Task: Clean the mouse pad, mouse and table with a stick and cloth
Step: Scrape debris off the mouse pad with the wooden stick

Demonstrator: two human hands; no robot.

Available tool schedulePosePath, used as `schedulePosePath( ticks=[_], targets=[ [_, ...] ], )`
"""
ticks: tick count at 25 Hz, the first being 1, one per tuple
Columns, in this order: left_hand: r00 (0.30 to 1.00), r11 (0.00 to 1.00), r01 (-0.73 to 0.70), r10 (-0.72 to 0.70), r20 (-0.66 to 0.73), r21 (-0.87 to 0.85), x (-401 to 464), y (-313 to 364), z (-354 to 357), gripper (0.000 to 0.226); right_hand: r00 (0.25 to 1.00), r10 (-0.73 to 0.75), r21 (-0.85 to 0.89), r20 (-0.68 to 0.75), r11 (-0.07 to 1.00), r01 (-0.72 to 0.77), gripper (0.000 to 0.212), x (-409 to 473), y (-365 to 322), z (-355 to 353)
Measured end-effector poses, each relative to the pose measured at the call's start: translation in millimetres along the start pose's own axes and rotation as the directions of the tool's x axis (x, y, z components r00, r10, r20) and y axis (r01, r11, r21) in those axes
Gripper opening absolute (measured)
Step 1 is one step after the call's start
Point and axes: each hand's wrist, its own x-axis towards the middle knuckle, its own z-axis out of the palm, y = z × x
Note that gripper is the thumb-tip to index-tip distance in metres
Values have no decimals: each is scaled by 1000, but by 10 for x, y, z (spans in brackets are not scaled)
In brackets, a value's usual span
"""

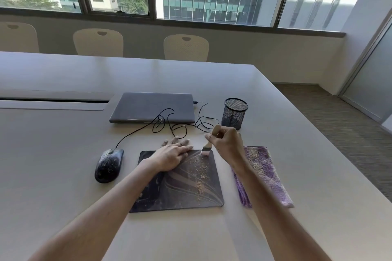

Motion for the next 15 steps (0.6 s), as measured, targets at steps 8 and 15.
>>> schedulePosePath(
  ticks=[8,15],
  targets=[
    [998,996,53,-50,47,-74,12,31,-49,44,994,-46,83,99,996,38,18,-127,-23,89],
    [996,984,78,-69,60,-157,0,44,-82,44,975,-51,270,217,963,-9,18,-203,98,172]
  ],
)
